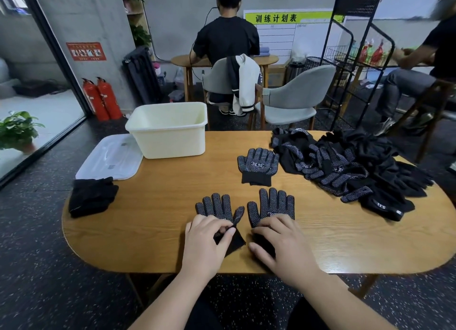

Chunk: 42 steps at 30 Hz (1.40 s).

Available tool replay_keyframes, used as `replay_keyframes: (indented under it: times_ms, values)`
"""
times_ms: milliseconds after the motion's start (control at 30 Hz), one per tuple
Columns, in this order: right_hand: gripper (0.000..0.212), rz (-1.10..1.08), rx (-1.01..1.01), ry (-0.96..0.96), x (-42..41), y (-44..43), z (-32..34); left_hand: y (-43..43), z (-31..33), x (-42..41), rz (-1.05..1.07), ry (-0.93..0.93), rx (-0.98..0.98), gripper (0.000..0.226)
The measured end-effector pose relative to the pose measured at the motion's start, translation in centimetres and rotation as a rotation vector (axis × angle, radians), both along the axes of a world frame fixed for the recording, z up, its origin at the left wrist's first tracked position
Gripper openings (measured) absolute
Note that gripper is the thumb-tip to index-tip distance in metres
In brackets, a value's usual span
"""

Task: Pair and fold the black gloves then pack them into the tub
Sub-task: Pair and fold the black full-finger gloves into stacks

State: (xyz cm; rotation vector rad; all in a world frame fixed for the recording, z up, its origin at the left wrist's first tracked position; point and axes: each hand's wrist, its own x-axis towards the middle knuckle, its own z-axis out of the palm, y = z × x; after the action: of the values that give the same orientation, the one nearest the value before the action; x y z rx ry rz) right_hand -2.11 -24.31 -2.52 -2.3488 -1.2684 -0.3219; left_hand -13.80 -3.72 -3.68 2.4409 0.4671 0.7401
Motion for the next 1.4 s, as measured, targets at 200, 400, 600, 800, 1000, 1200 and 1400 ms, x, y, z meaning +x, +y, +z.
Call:
replay_keyframes:
  times_ms: [200, 400, 600, 800, 1000, 1200, 1400]
  values:
    - [0.039, -0.060, 0.006, 0.124, -1.8, 3.3, -0.5, 0.3, 0.2, 0.0, 0.002, -0.009, -0.076, 0.010]
    - [0.016, -0.182, 0.133, 0.277, -1.0, 3.3, 1.5, 0.2, 0.2, 0.2, 0.020, -0.019, -0.106, 0.024]
    - [0.010, -0.137, 0.119, 0.393, 1.2, 1.7, 8.4, -0.3, 0.4, 0.1, 0.009, 0.032, 0.053, 0.023]
    - [0.018, 0.004, 0.116, 0.431, 2.9, -0.6, 17.6, -0.9, 1.1, 1.0, -0.070, 0.133, 0.216, 0.026]
    - [0.021, -0.026, -0.005, 0.407, 6.6, -0.7, 19.4, -2.7, 2.1, 2.9, -0.221, 0.263, 0.126, 0.052]
    - [0.022, -0.056, 0.138, 0.111, 7.2, -0.9, 19.5, -2.7, 1.2, 2.9, -0.244, 0.338, 0.195, 0.065]
    - [0.021, -0.002, -0.148, -0.002, 4.1, -0.7, 8.7, -2.7, 1.2, 3.1, -0.254, 0.373, 0.191, 0.069]
